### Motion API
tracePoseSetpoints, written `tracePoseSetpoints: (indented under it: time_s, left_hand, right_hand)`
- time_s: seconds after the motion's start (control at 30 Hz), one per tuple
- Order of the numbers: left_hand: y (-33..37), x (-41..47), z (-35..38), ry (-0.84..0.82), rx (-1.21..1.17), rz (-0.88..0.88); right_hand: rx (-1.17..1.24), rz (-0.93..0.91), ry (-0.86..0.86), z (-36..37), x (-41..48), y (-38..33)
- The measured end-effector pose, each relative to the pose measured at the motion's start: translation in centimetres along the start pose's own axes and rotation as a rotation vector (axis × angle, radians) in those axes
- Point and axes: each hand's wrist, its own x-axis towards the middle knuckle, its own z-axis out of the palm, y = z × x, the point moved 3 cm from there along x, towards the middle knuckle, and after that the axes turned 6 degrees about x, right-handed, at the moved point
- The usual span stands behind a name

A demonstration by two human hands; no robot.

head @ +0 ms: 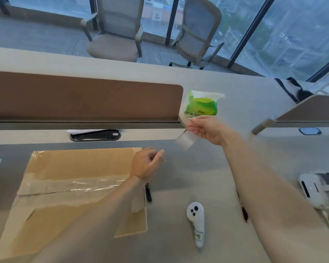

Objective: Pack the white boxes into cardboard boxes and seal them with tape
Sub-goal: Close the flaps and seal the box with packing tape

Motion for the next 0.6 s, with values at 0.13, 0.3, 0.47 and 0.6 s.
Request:
tracePoseSetpoints:
  time_s: [0.13, 0.3, 0.47, 0.6]
  left_hand:
    - [1.7, 0.7, -2.6, -0.125, -0.533, -0.288]
    - [1.9, -2.5, -9.4, -0.149, -0.61, -0.191]
    - [-0.2, -7.6, -16.8, 0.132, -0.521, -0.2]
    - [-3.6, -11.0, -21.7, 0.193, -0.392, -0.263]
  right_hand:
    - [-0.343, -0.136, -0.217, 5.6, -6.0, -2.4]
    - [-0.773, -0.107, -0.55, 15.2, -11.7, -2.0]
    - [-0.971, 0.051, -0.77, 24.9, -12.8, 1.9]
    - [-1.094, 0.055, -0.829, 31.0, -13.0, 4.7]
